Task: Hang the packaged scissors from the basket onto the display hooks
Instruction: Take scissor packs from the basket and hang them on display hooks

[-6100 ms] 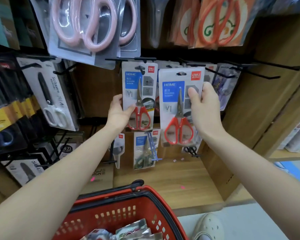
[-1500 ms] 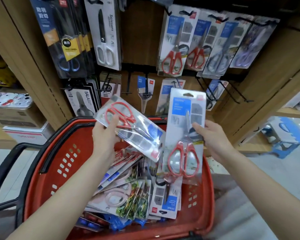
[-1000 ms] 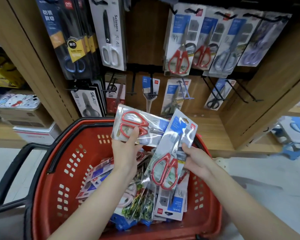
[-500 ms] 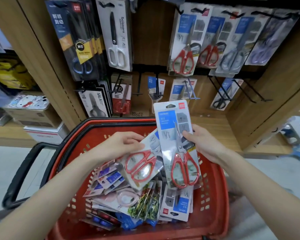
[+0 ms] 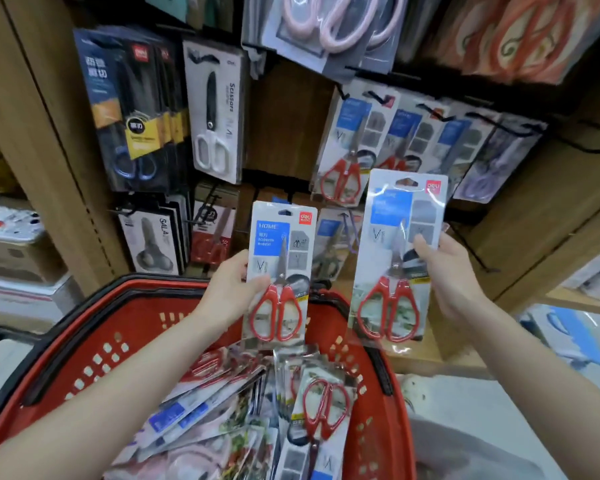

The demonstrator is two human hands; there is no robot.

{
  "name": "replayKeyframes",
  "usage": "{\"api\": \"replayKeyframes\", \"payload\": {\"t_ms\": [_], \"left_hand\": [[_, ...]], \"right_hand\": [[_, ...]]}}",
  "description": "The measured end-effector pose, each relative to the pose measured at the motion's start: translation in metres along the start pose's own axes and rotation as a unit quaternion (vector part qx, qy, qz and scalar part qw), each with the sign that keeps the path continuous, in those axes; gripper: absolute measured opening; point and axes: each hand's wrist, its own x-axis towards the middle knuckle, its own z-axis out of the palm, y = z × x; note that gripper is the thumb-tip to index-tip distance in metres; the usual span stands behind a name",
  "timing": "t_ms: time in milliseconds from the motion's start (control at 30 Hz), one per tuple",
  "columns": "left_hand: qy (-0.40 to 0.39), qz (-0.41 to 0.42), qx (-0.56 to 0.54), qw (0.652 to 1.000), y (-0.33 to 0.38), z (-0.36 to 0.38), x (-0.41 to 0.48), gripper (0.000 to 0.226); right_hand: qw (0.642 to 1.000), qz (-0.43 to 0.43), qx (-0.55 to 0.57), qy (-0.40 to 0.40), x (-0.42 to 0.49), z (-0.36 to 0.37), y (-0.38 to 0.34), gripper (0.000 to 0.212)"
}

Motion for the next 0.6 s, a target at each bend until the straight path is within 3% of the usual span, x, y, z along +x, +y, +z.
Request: {"api": "replayKeyframes", "payload": {"t_ms": [333,467,600], "left_hand": [[0.055,0.028,0.010,0.998,0.026,0.007,0.052,0.026],[0.066,0.040,0.028,0.997,0.029,0.010,0.065,0.026],[0.084,0.040,0.036,0.995,0.028,0.012,0.073,0.023]], "right_hand": [[0.994,-0.068,0.010,0.090,0.073,0.025,-0.028,0.025],[0.996,-0.057,-0.002,0.068,0.096,0.038,-0.029,0.021],[0.991,-0.120,-0.001,0.058,0.093,0.048,-0.031,0.015]]}}
